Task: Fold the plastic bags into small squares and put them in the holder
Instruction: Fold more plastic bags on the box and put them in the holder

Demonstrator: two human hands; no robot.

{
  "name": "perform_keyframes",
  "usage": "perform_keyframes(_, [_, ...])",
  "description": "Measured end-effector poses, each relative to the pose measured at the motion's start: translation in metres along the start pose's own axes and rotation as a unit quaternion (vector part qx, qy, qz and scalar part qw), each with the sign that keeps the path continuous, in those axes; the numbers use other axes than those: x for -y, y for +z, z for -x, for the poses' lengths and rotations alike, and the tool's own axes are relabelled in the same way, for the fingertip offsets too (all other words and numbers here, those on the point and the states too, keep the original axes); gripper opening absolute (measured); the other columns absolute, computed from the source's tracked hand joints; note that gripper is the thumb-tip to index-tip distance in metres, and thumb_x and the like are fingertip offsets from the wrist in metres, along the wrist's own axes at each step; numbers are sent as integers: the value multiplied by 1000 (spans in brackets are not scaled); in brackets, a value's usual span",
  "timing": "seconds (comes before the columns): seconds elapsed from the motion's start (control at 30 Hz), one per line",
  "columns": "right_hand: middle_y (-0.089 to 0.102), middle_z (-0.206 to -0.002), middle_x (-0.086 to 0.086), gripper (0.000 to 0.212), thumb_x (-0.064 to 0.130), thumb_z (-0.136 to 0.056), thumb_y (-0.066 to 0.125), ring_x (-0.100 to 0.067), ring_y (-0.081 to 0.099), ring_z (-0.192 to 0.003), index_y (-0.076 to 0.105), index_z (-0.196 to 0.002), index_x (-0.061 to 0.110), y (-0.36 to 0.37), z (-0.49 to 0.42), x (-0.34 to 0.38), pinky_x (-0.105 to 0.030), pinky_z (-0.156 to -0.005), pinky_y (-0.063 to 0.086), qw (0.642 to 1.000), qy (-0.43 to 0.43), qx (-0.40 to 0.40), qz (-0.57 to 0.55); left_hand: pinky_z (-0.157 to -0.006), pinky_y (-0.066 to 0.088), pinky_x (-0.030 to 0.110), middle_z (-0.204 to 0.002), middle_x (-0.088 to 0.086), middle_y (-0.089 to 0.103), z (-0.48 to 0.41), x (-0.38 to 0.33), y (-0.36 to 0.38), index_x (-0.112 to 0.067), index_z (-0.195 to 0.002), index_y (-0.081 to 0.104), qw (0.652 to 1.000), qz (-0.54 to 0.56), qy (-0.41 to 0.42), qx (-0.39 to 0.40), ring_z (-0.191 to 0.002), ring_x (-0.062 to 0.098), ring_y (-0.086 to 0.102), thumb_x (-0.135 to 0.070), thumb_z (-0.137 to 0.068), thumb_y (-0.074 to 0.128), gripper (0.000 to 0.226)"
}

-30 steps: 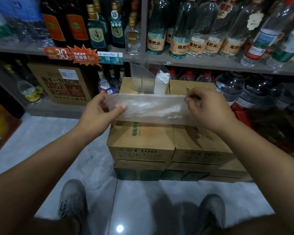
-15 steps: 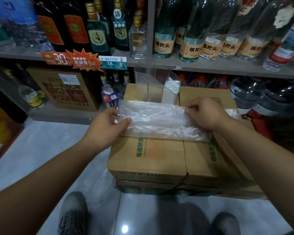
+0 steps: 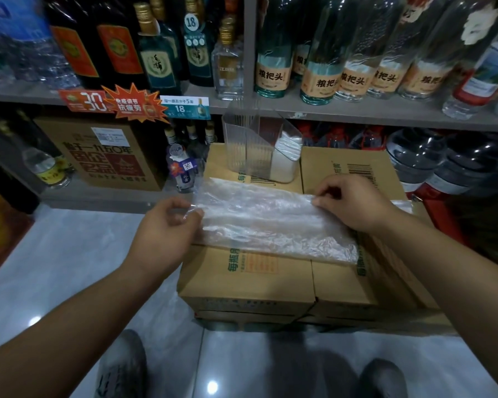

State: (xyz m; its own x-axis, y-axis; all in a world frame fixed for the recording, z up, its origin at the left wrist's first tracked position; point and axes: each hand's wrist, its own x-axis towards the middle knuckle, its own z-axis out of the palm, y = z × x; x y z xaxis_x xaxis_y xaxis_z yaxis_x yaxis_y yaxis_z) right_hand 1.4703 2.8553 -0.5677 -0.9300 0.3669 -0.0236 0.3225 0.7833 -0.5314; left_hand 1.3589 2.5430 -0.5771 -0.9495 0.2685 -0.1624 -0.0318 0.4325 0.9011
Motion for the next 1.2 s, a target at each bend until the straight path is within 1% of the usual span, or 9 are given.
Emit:
perform_keyframes(0.07, [67,-88,17,6,28,-92,72,-2,59,-84,72,-87,27,0,2,-1,-27,-70,43,1000,-1,9,-4,-70,47,26,-76,2,75,2,-2,-4,-20,-119,61,1000,-28,7,-1,-75,5,69,-33,-93,71,30])
perform_keyframes(0.17, [67,-88,18,8,28,-92,73,0,59,-84,71,-84,31,1,3,-3,-25,-71,42,1000,7,16,-3,-65,47,29,-71,3,73,4,-1,-10,-23,-107,63,993,-121,1,11,-70,12,68,-37,-87,77,28])
perform_keyframes(0.3, [67,-88,19,9,31,-89,76,-7,62,-88,71,-82,36,-1,3,0,-29,-78,46,1000,18,11,-7,-91,50,43,-64,-14,69,8,2,-12,-29,-99,55,946,-323,15,34,-83,15,65,-52,-85,70,30])
perform_keyframes(0.43, [66,-95,21,4,41,-88,74,-14,61,-99,73,-92,39,-1,1,8,-47,-98,46,999,22,6,31,-103,37,47,-128,-1,58,7,-12,-6,-23,-130,55,926,-321,200,-7,-124,28,49,-52,-84,51,54])
perform_keyframes(0.57, [58,-127,2,34,46,-97,58,-27,44,-125,64,-128,33,0,8,38,-45,-104,31,988,47,-57,134,-126,10,47,-166,5,26,-3,-17,10,-24,-151,41,848,-388,346,100,-154,21,18,-54,-95,40,63])
perform_keyframes(0.67, [48,-147,-4,43,44,-103,39,-25,34,-137,51,-140,25,18,35,74,-45,-112,26,989,8,-71,130,-126,-5,45,-170,1,9,-6,-11,24,-24,-160,24,821,-432,340,155,-156,13,0,-61,-99,21,72])
perform_keyframes(0.77, [8,-169,-6,60,53,-105,22,-24,-2,-155,20,-159,27,46,57,88,-46,-125,-1,988,-15,27,150,-125,-11,45,-171,1,1,-8,-5,34,-24,-163,9,797,-479,322,177,-156,12,-9,-66,-96,9,79])
perform_keyframes(0.9, [-28,-164,-4,71,63,-102,11,-23,-32,-149,-11,-160,29,63,62,70,-46,-121,-20,974,-9,114,195,-125,-13,45,-170,0,-12,-8,6,43,-23,-162,-9,781,-522,290,183,-154,13,-19,-68,-91,-4,83])
perform_keyframes(1.2, [-38,-159,4,80,74,-93,2,-22,-42,-143,-23,-156,32,61,75,47,-50,-121,-18,969,15,117,218,-125,-6,42,-169,-5,-16,-6,6,44,-32,-161,-9,793,-513,282,168,-154,12,-19,-72,-87,-3,84])
